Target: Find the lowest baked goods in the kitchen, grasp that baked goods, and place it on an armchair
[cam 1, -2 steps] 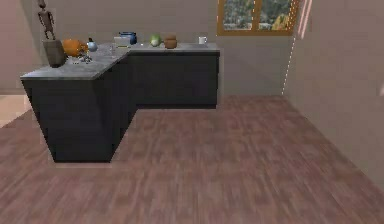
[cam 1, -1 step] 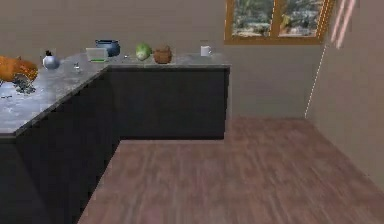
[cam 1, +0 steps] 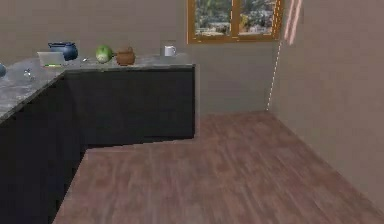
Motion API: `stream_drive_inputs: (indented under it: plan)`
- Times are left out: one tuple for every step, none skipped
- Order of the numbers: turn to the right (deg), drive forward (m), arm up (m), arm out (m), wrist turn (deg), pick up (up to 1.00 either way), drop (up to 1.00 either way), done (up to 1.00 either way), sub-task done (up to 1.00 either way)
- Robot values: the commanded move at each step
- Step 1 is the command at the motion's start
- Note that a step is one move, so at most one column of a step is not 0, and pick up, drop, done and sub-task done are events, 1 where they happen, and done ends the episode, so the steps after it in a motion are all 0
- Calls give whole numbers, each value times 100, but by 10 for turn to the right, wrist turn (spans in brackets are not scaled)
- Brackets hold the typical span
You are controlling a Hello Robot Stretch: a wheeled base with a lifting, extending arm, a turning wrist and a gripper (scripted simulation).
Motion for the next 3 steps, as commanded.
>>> stream_drive_inputs:
  plan:
    - [0, 100, 0, 0, 0, 0, 0, 0, 0]
    - [60, 0, 0, 0, 0, 0, 0, 0, 0]
    - [0, 40, 0, 0, 0, 0, 0, 0, 0]
